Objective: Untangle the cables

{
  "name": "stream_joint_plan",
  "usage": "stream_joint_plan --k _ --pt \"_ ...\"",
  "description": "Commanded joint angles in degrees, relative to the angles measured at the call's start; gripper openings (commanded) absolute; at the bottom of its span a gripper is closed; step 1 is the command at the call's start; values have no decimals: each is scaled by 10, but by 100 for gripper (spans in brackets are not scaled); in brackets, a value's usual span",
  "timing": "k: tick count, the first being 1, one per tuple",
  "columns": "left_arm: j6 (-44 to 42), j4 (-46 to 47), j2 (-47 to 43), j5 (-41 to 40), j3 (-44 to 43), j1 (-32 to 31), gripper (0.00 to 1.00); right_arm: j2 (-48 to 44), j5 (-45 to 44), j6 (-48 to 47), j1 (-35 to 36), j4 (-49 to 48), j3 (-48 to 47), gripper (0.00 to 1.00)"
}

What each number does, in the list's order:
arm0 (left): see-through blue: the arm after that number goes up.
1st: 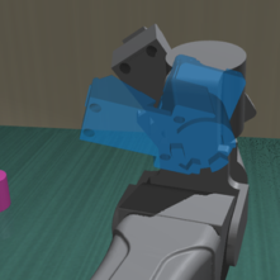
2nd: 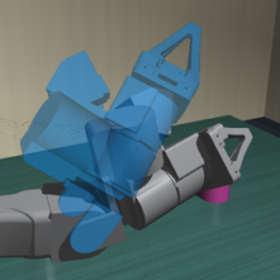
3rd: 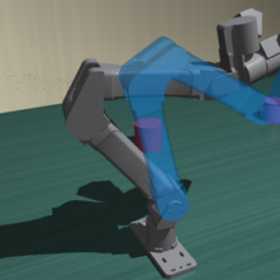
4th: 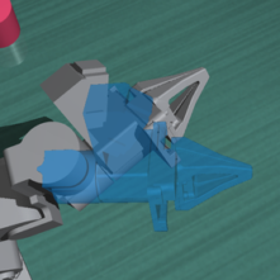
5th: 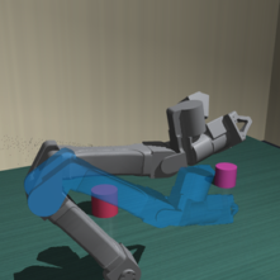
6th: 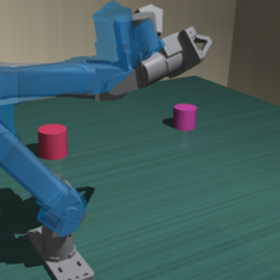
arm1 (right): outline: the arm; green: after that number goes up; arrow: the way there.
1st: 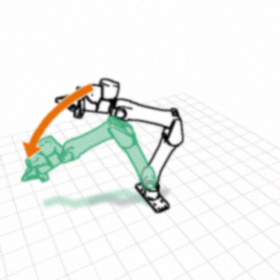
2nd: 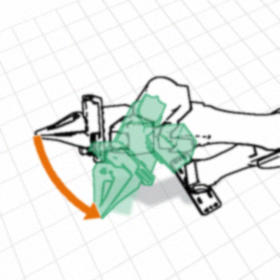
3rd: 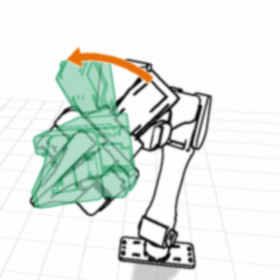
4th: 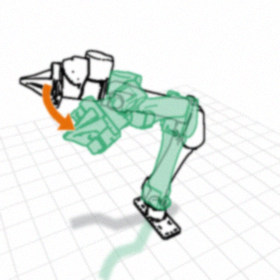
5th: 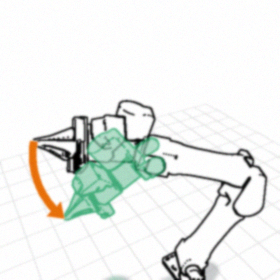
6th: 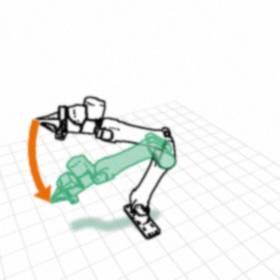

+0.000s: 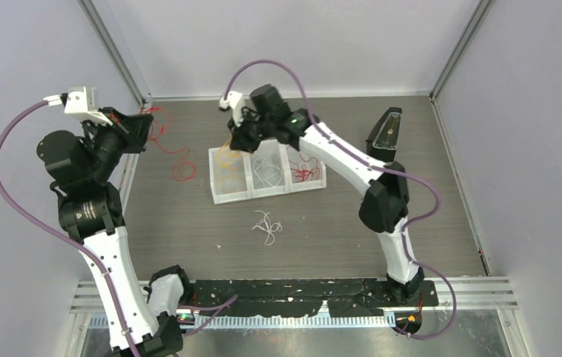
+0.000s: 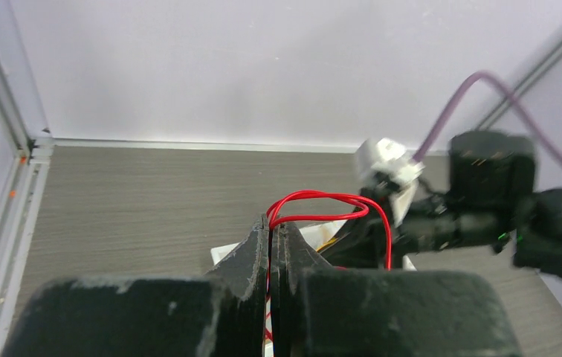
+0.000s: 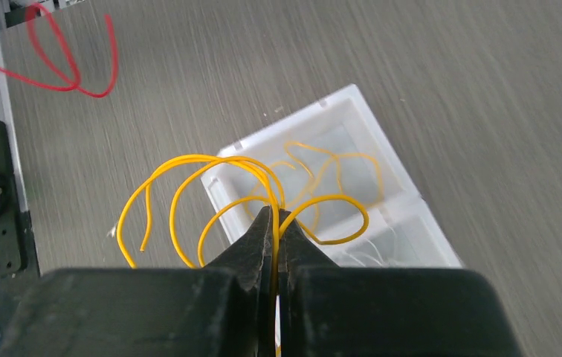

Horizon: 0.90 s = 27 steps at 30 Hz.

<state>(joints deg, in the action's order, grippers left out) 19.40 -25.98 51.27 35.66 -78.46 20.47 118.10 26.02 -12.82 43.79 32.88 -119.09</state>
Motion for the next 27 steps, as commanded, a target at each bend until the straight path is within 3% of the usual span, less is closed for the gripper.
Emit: stream_joint_plan --k 1,10,18,22,27 --pt "20 10 -19 2 5 32 0 78 -73 34 37 -73 -42 6" --pt "28 12 -24 11 10 41 0 193 -151 14 60 -158 -47 9" --pt "60 60 -8 68 20 41 0 160 -149 5 62 -145 -30 66" --pt "76 91 6 75 22 41 0 92 -134 1 56 -139 13 78" --pt "95 129 34 80 17 28 0 21 -110 17 43 -109 28 85"
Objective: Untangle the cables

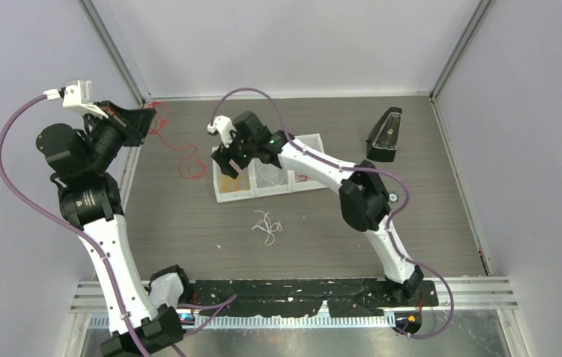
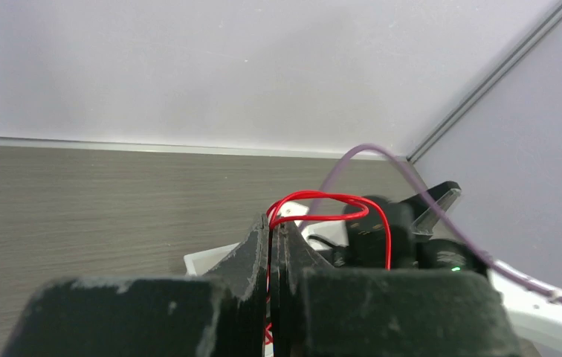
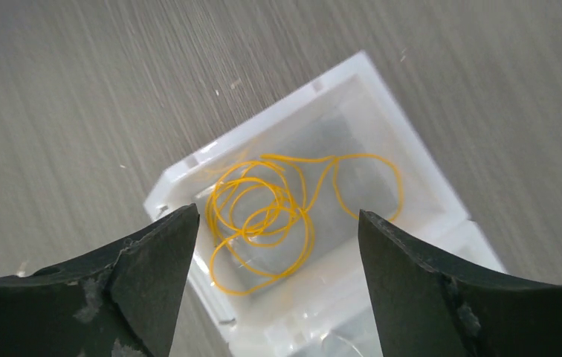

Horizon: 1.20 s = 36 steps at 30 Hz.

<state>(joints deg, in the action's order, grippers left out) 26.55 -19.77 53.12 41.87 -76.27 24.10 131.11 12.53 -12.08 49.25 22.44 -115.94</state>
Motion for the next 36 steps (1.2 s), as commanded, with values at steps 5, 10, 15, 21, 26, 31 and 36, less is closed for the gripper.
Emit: stream_joint_plan --k 5,10,15,21,26,31,36 --pt "-15 65 51 -14 -32 -81 0 -171 62 22 -57 42 23 98" --pt "-79 51 118 -76 -80 -209 0 -268 97 9 -132 87 102 95" --pt "-84 82 228 -86 -148 -324 0 -364 94 -20 -234 109 186 95" --pt "-82 106 364 -92 -245 -409 0 -439 89 -25 -325 135 259 95" --pt "-74 121 470 -89 -309 -444 0 -475 79 -4 -355 134 288 95" --pt "-108 162 555 -103 -323 -474 0 -491 72 17 -376 137 301 95" --pt "-115 143 619 -102 -338 -486 0 -490 72 22 -390 139 311 95"
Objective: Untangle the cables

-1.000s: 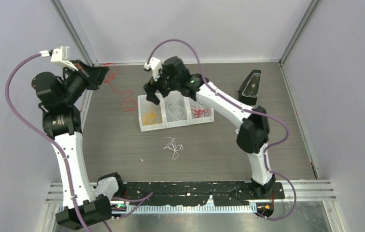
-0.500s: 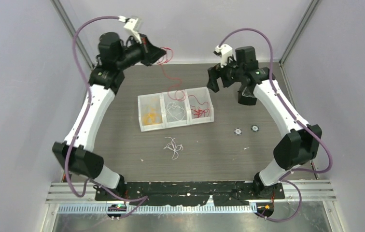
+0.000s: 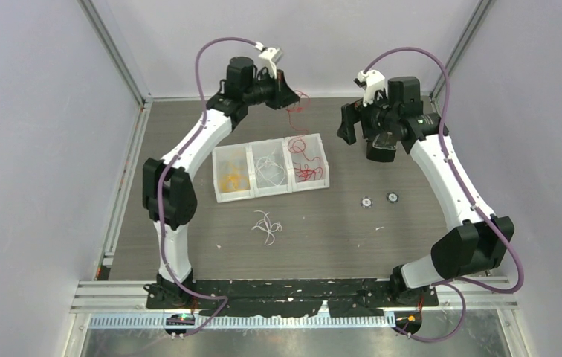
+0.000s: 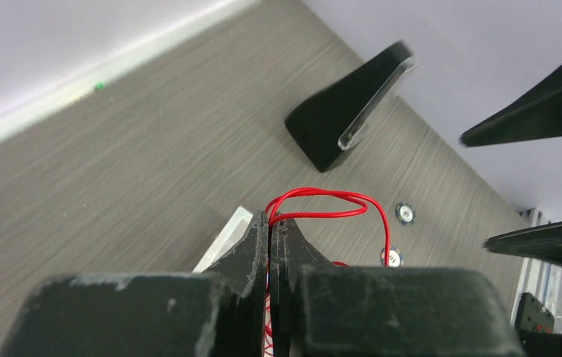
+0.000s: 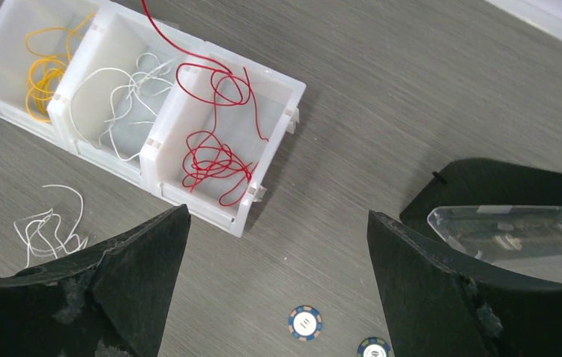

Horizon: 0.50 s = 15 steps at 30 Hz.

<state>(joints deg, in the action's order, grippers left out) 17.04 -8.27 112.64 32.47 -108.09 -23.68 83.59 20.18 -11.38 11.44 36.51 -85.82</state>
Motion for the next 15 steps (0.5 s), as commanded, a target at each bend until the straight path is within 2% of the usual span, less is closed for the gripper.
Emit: stream_joint_plan --k 1,7,11,15 --pt "-24 26 31 -7 -9 -11 0 -13 -4 15 -15 -1 12 95" --pt "-111 -38 37 -50 28 -41 0 -12 0 14 -22 1 13 95" --pt "-221 -86 43 -146 48 -94 0 -5 5 18 -24 0 12 95" --pt "-265 -191 107 -213 -26 -120 0 -8 10 20 -26 1 14 95"
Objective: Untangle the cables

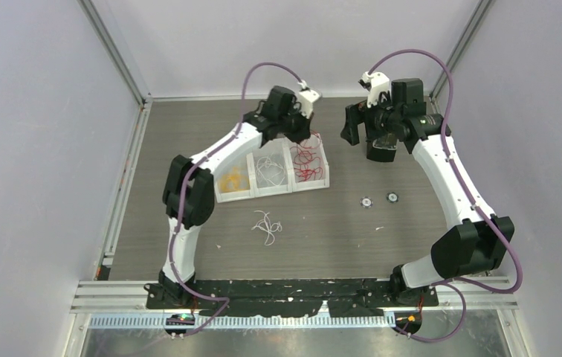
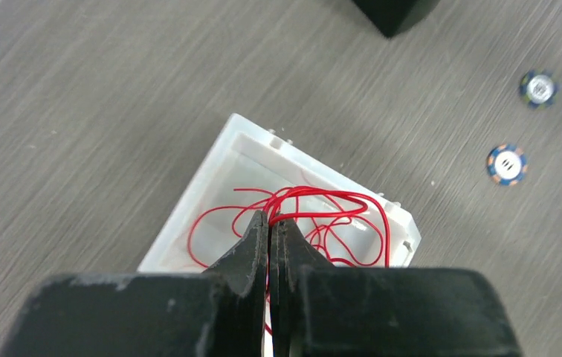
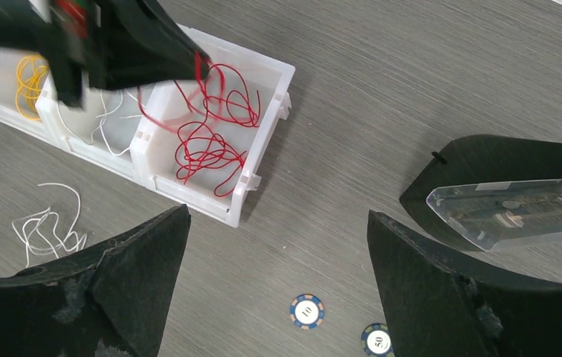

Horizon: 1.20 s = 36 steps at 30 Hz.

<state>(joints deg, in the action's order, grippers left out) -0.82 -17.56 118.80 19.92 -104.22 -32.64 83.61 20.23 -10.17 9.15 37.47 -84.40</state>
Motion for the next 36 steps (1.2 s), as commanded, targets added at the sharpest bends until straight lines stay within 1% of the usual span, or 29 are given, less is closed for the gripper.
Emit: stream_joint_plan --k 1,5,9,14,15,16,17,18,21,23,26,28,29,30,32,34,36 --pt "-91 -129 65 -98 -91 -32 0 -9 10 7 -5 -9 4 95" --pt "-105 -194 122 -137 -157 -43 0 -15 18 5 -8 -10 20 95" --pt "-122 -226 162 -169 -191 -62 0 -18 29 4 -10 -14 29 95" --pt "-122 -273 196 -173 -252 -66 0 -21 38 2 -14 -26 32 95" --pt "-123 -280 200 -176 -259 -66 4 -20 40 3 -14 -27 32 95" --pt "-118 -281 198 -177 -261 -64 13 -19 42 3 -15 -28 32 95" --pt "-114 -274 186 -161 -251 -61 24 -19 46 3 -15 -28 33 95" --pt "-105 -257 164 -142 -229 -57 32 -19 48 3 -15 -29 32 95" --pt "-103 -181 77 -123 -144 -53 49 -21 53 3 -15 -35 33 95" --pt "-109 -173 36 -97 -138 -54 54 -21 57 1 -15 -39 32 95" --pt "-111 -211 -11 -65 -166 -53 63 -20 60 -4 -15 -41 28 95" --pt "-111 -227 -51 -32 -160 -49 74 -20 66 -9 -15 -41 25 95" --pt "-109 -227 -75 -10 -143 -43 80 -19 70 -11 -15 -40 25 95" --pt "-110 -226 -104 18 -121 -33 85 -18 85 -19 -15 -34 24 95" --pt "-112 -223 -165 64 -62 -8 90 -10 124 -37 -12 -18 24 96" --pt "-103 -205 -231 123 17 30 95 2 129 -53 10 12 29 97" --pt "-75 -154 -312 160 118 75 97 18 127 -71 52 41 36 97"
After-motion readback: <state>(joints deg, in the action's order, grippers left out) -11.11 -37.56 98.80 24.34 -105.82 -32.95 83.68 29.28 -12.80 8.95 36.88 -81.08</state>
